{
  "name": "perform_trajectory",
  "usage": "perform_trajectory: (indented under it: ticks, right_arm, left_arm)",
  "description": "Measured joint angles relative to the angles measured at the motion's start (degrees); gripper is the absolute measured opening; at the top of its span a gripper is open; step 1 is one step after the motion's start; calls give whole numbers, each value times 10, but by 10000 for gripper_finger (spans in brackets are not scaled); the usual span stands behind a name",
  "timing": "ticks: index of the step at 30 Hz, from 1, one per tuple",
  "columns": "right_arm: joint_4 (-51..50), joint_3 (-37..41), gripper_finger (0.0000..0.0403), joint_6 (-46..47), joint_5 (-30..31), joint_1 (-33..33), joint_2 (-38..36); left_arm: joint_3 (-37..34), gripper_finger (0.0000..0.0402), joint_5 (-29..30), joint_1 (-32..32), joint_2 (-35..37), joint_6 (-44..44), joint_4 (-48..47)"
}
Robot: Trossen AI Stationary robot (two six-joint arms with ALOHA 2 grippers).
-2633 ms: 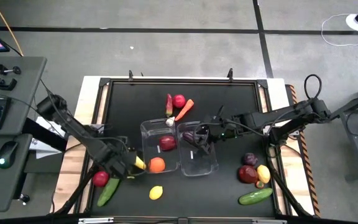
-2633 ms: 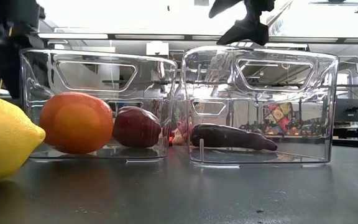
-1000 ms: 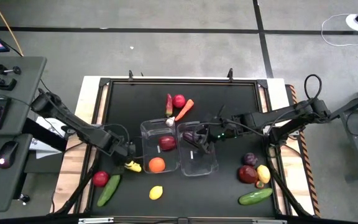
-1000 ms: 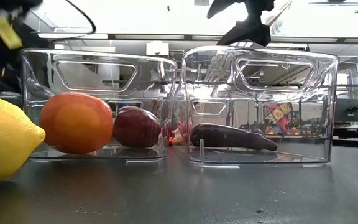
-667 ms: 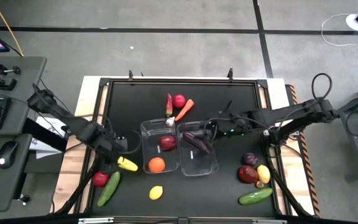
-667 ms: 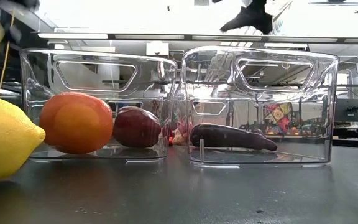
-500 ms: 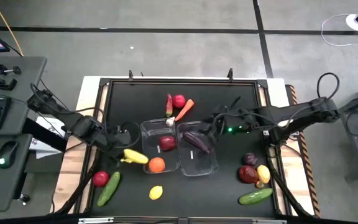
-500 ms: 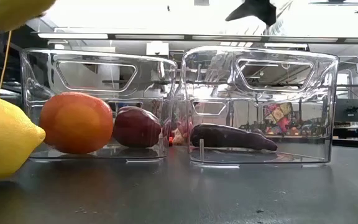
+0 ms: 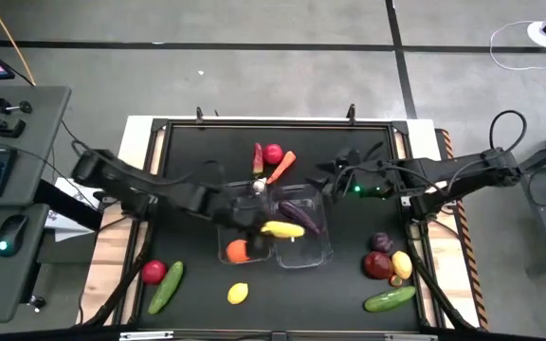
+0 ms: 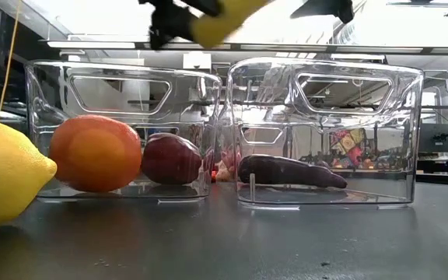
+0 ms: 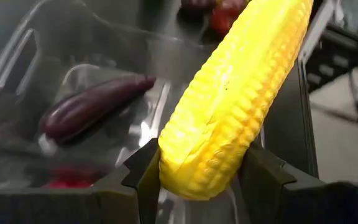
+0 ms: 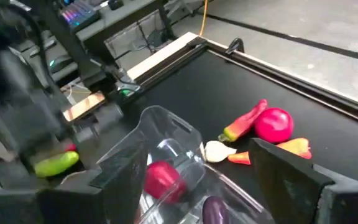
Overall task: Sort produce into baskets
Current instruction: Put the corn into the right transparent bin
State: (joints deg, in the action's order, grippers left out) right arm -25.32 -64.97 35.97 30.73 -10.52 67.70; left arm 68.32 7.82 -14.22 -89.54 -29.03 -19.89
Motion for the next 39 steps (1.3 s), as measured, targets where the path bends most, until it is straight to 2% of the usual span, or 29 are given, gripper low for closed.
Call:
perform_trajectory:
  ticks: [8,18,27,39]
  right_arm:
    - [0,0,273,1,22,0,0]
    - [-1,0,273,1,38,0,0]
    - [-1,0,273,2,37,0,0]
    - [-1,0,273,2,36,0,0]
  left_arm:
    - [0,168,-2,45,-73,-141,128]
    - [0,170,7,67,-77,-278,143]
    - [0,181,2,68,-77,-242,138]
    - [0,307,-36,68,-77,-207,138]
